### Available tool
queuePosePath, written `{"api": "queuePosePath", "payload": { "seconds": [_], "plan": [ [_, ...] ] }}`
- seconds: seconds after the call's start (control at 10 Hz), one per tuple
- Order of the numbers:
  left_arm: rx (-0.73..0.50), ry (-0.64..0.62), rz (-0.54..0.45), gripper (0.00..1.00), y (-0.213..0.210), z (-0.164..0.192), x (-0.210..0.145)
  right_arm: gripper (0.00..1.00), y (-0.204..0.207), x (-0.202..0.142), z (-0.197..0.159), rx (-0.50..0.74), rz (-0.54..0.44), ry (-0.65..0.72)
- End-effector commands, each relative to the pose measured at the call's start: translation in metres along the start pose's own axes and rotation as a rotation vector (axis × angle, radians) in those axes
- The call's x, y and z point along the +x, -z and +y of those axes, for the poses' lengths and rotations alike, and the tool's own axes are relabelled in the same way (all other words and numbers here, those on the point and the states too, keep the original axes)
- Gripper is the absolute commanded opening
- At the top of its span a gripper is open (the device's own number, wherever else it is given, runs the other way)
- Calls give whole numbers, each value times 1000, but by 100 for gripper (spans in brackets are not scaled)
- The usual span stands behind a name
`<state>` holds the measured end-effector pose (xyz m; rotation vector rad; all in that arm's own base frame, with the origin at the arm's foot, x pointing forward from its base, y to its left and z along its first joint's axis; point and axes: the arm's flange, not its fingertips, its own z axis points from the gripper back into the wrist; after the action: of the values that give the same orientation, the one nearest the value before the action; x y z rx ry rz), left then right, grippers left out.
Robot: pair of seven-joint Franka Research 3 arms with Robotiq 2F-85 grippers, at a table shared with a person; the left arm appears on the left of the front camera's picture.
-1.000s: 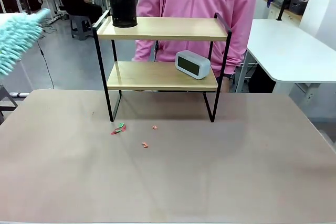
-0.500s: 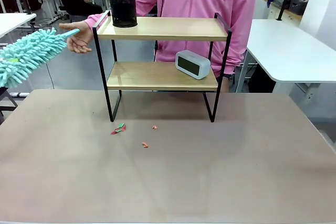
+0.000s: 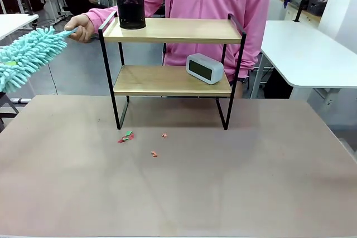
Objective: Clean the shelf.
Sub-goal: Hand the Duster back to the human.
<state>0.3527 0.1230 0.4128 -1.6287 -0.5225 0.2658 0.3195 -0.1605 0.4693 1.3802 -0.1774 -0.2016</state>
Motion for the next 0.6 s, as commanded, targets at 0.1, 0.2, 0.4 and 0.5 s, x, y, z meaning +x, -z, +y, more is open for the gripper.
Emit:
{"api": "queuePosePath", "payload": {
  "seconds": [0.1, 0.2, 0.4, 0.5],
  "plan": [
    [-15, 22, -10, 0, 1, -3, 0, 100, -3, 0, 0, -1, 12, -22],
    [-15, 22, -10, 0, 1, -3, 0, 100, -3, 0, 0, -1, 12, -22],
    [28, -3, 7, 73, 0, -2, -3, 100, -3, 0, 0, -1, 12, -22],
    [9, 9, 11, 84, 1, -7, -6, 100, -3, 0, 0, -1, 12, -22]
  ]
}}
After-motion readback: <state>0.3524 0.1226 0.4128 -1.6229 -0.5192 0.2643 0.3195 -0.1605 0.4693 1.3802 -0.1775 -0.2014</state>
